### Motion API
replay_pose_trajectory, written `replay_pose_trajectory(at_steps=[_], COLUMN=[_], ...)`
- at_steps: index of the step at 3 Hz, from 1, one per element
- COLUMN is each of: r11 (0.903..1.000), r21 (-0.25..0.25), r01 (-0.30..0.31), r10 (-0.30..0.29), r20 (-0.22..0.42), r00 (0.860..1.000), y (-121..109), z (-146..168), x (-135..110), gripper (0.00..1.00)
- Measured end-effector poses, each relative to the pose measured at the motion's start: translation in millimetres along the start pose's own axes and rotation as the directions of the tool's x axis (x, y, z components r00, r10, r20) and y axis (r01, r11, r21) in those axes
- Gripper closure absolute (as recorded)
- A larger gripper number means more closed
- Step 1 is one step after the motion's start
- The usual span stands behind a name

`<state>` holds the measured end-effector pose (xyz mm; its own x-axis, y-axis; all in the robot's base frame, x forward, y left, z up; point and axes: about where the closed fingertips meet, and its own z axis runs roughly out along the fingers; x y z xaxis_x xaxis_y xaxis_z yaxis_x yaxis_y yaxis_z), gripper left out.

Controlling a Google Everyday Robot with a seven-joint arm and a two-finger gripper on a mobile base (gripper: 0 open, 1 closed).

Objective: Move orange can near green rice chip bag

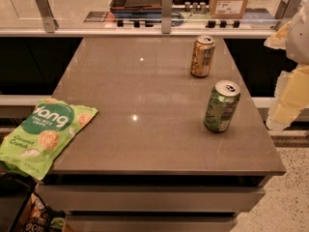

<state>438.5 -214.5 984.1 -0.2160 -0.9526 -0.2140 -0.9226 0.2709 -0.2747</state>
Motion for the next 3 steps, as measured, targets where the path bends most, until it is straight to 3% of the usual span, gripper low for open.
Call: replay_pose_trajectory(at_steps=[1,2,3], r11=[1.0000,0.9995,0.9984], r21=[0.008,0.029,0.056], r01=[0.001,0.009,0.011], r10=[-0.001,-0.012,-0.021], r20=[0.008,0.085,0.177], r00=[1.000,0.996,0.984], y=[-3,-26,-56], z=[-1,5,15], x=[-1,-2,-2], gripper=[0.00,0.00,0.00])
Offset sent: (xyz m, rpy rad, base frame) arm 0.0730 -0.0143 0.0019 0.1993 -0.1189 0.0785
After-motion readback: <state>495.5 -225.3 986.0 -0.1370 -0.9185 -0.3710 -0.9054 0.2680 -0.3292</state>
